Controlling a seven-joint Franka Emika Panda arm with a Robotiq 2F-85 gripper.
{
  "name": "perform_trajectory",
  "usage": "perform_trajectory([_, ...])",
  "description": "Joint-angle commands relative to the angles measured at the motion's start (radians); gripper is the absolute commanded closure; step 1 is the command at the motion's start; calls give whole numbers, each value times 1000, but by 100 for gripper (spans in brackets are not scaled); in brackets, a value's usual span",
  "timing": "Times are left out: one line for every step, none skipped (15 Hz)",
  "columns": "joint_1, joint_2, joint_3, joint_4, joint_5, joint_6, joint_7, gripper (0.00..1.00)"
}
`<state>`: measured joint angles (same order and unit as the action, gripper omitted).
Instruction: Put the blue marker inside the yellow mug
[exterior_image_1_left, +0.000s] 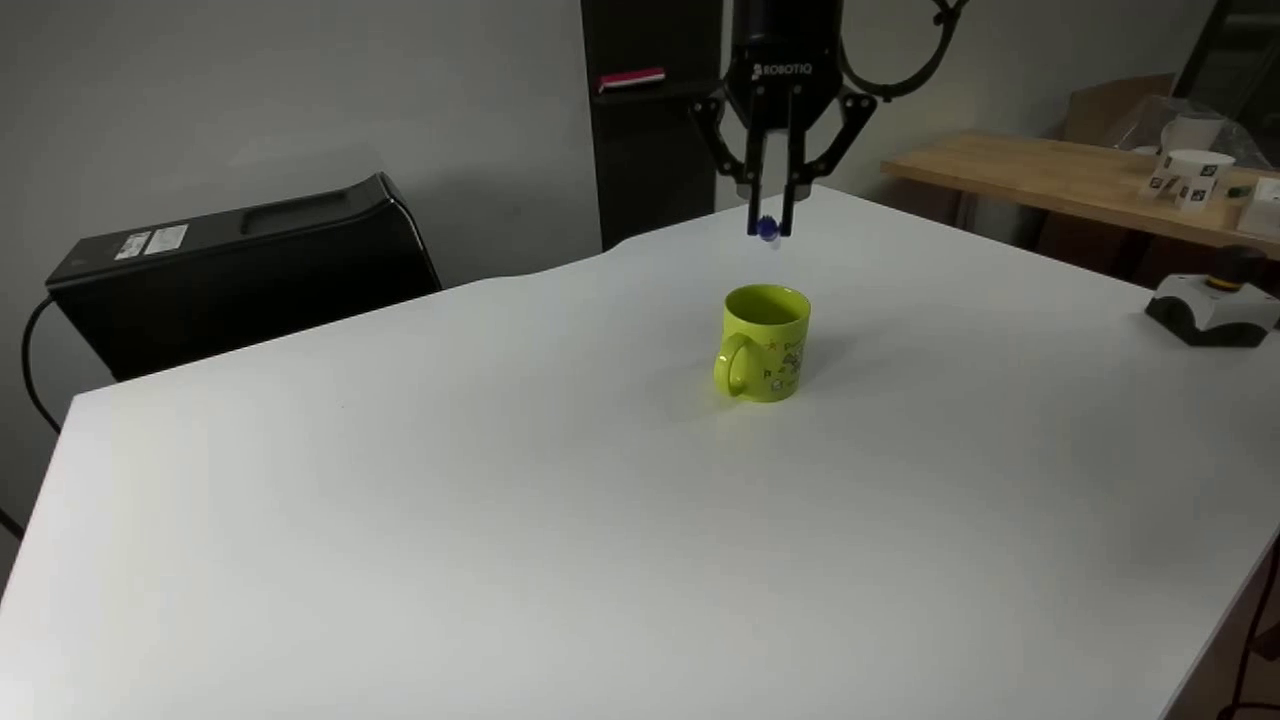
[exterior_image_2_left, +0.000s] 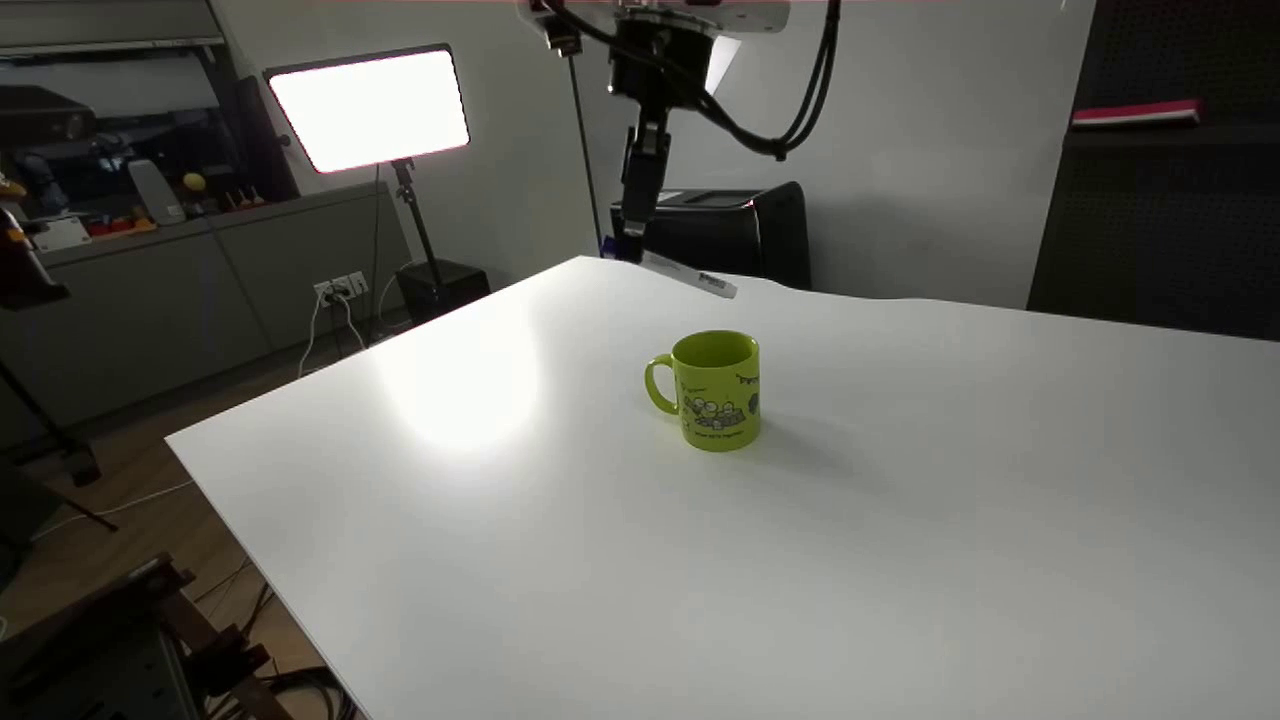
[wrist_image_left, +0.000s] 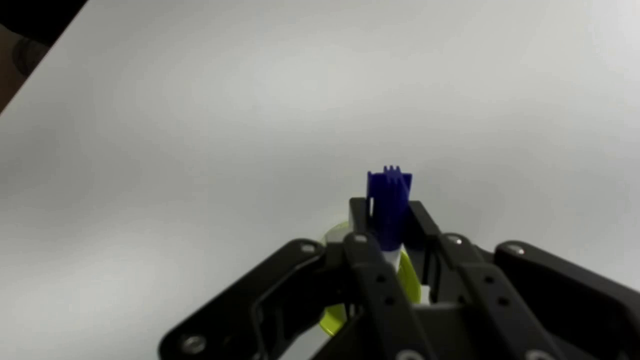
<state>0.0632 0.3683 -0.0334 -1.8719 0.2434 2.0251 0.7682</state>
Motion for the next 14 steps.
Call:
perform_trajectory([-34,36,3,44,59,-31,-28,94])
perform_trajectory([-38,45,3,48,68,-33,-30,94])
perform_trajectory([-41,51,4,48,75,-31,-33,94])
perform_trajectory([-43,59,5,50,86,-31,-35,94])
perform_trajectory([-43,66,6,51,92,-29,-37,94])
perform_trajectory([-41,73,6,52,98,-26,-37,94])
perform_trajectory([-42,83,8,55,104,-26,-40,94])
perform_trajectory([-41,90,10,57,110,-27,-42,94])
perform_trajectory([-41,97,10,59,116,-26,-42,94])
perform_trajectory([-42,106,11,62,121,-27,-47,94])
perform_trajectory([-44,113,11,65,126,-25,-52,94])
perform_trajectory([-45,120,10,68,130,-25,-57,94])
perform_trajectory([-46,126,8,71,133,-25,-59,94])
perform_trajectory([-49,133,8,75,137,-29,-63,94])
